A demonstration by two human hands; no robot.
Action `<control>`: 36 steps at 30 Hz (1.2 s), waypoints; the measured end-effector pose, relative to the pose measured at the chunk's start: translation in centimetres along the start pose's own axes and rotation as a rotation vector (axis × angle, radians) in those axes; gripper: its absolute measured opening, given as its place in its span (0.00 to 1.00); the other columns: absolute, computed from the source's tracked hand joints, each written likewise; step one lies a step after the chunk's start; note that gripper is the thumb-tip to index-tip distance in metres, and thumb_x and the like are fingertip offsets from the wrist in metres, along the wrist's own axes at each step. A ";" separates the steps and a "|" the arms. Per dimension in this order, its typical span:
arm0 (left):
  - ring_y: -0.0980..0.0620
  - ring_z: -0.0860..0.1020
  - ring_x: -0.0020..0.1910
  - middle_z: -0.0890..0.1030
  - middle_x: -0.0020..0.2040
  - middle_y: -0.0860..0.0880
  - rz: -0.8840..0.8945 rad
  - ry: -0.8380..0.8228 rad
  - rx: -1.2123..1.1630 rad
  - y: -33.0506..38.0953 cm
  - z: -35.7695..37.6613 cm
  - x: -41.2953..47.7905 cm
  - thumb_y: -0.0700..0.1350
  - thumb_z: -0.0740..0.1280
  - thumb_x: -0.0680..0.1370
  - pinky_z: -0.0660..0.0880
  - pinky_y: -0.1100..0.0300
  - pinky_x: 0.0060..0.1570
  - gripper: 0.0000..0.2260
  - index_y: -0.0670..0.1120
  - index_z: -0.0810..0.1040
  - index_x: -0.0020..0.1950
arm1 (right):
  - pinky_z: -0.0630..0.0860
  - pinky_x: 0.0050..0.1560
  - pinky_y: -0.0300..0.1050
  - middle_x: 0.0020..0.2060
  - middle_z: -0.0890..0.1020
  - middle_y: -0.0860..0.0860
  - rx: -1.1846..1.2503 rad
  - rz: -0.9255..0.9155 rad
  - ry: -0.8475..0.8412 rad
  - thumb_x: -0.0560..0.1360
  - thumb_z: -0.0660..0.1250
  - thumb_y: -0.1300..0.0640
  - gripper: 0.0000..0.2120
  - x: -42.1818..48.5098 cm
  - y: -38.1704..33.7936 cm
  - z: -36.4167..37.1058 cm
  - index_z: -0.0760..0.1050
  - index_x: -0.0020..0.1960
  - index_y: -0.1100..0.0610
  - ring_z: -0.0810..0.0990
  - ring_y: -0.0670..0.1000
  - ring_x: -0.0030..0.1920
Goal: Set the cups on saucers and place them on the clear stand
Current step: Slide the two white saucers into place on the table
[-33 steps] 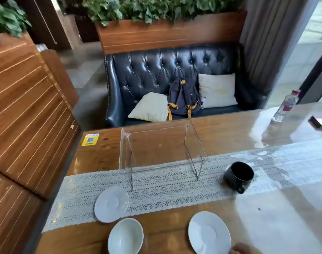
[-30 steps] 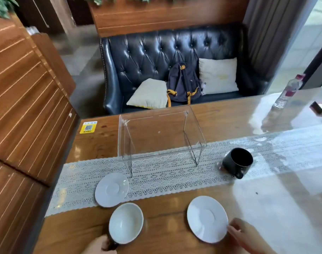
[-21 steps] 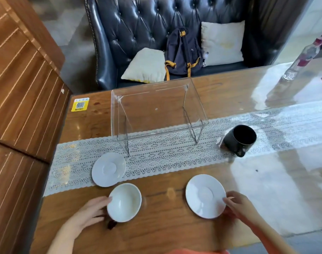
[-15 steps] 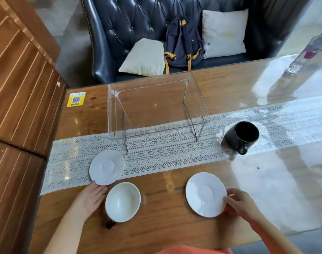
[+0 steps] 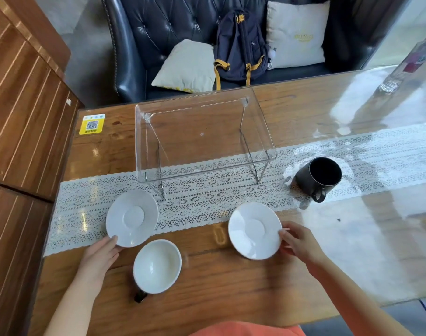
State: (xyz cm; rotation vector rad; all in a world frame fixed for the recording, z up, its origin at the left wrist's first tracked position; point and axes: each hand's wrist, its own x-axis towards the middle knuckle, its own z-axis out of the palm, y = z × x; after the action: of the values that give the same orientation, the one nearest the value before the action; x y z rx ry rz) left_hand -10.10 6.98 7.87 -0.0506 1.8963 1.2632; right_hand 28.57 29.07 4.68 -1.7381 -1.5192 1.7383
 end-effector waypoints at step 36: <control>0.50 0.79 0.36 0.82 0.33 0.47 0.052 -0.178 0.772 0.9 10.0 3.0 0.43 0.66 0.75 0.73 0.59 0.42 0.08 0.44 0.80 0.37 | 0.80 0.41 0.52 0.26 0.83 0.50 -0.354 -0.254 0.184 0.75 0.63 0.58 0.08 4.7 -2.3 2.8 0.80 0.48 0.54 0.83 0.52 0.31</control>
State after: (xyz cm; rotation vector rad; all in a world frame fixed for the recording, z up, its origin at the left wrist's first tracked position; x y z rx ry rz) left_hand -6.30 16.39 5.13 0.4988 2.1071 0.4764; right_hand 23.96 32.35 3.04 -1.7068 -1.9513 1.2092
